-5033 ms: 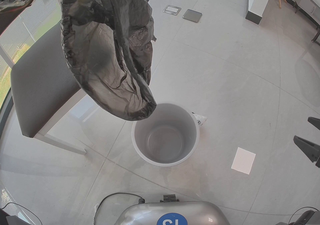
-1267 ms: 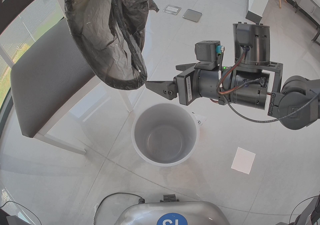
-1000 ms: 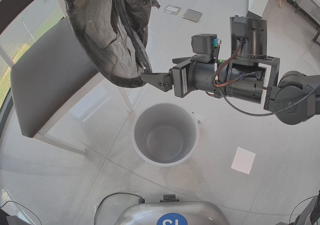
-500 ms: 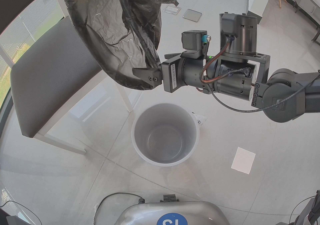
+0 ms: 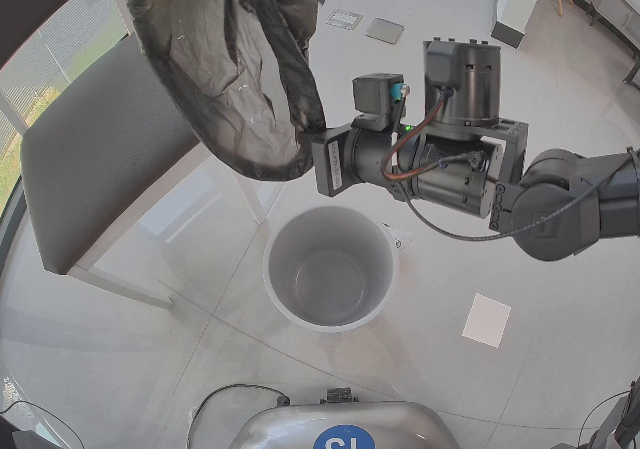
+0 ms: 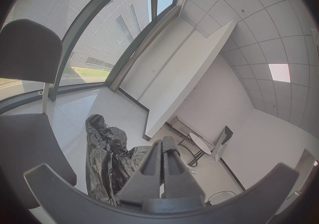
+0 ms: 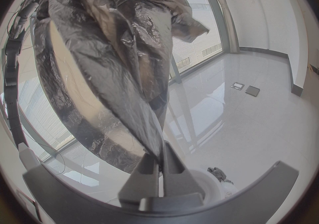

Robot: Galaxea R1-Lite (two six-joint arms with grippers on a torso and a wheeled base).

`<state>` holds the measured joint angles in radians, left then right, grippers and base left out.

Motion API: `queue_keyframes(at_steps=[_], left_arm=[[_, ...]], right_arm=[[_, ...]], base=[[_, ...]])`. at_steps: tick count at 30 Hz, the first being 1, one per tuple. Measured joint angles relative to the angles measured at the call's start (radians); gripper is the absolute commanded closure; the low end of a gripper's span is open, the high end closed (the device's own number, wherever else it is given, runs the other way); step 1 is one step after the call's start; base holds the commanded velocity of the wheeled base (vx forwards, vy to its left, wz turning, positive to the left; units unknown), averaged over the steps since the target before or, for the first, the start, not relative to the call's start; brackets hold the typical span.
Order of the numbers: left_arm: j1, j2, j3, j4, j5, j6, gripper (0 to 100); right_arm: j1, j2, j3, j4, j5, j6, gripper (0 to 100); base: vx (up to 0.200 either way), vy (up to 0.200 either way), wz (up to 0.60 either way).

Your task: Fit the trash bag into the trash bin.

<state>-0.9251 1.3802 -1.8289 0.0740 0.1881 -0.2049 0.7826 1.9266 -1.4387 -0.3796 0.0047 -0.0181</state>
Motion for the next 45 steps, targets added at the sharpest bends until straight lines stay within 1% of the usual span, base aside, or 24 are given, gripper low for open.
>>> queue_keyframes(at_steps=[4, 9, 12, 13, 17, 22, 25, 27, 31, 33, 37, 45], left_arm=[[0.005, -0.003, 0.021, 0.015, 0.000, -0.006, 100], [0.018, -0.006, 0.076, 0.037, 0.001, -0.020, 100], [0.024, -0.008, 0.129, 0.058, 0.001, -0.029, 100], [0.026, -0.009, 0.161, 0.074, 0.001, -0.033, 100], [0.028, -0.011, 0.244, 0.120, 0.001, -0.041, 100], [0.026, -0.012, 0.404, 0.165, 0.005, -0.044, 100], [0.028, -0.012, 0.505, 0.181, 0.008, -0.045, 100], [0.034, -0.011, 0.565, 0.191, 0.010, -0.045, 100], [0.052, -0.007, 0.635, 0.201, 0.011, -0.044, 100], [0.062, 0.000, 0.654, 0.204, 0.011, -0.043, 100], [0.070, 0.019, 0.670, 0.206, 0.011, -0.042, 100], [0.084, 0.083, 0.686, 0.199, -0.011, -0.043, 100]], right_arm=[[0.027, -0.020, 0.061, 0.000, -0.022, 0.012, 100], [0.071, -0.092, 0.239, 0.005, -0.044, 0.024, 100], [0.093, -0.156, 0.376, 0.007, -0.050, 0.028, 100], [0.102, -0.194, 0.447, 0.007, -0.052, 0.030, 100], [0.119, -0.290, 0.610, 0.006, -0.055, 0.036, 100], [0.129, -0.420, 0.809, 0.006, -0.053, 0.051, 100], [0.127, -0.483, 0.905, 0.005, -0.036, 0.059, 100], [0.116, -0.517, 0.961, 0.005, -0.002, 0.063, 100], [0.081, -0.552, 1.030, 0.003, 0.085, 0.067, 100], [0.061, -0.554, 1.050, 0.002, 0.116, 0.067, 100], [0.037, -0.533, 1.060, -0.004, 0.139, 0.067, 100], [-0.013, -0.450, 1.034, -0.041, 0.148, 0.058, 100]], base=[[0.000, 0.000, 0.00], [0.000, 0.000, 0.00], [0.000, 0.000, 0.00], [0.000, 0.000, 0.00], [0.000, 0.000, 0.00], [0.000, 0.000, 0.00], [0.000, 0.000, 0.00], [0.000, 0.000, 0.00], [0.000, 0.000, 0.00], [0.000, 0.000, 0.00], [0.000, 0.000, 0.00], [0.000, 0.000, 0.00]])
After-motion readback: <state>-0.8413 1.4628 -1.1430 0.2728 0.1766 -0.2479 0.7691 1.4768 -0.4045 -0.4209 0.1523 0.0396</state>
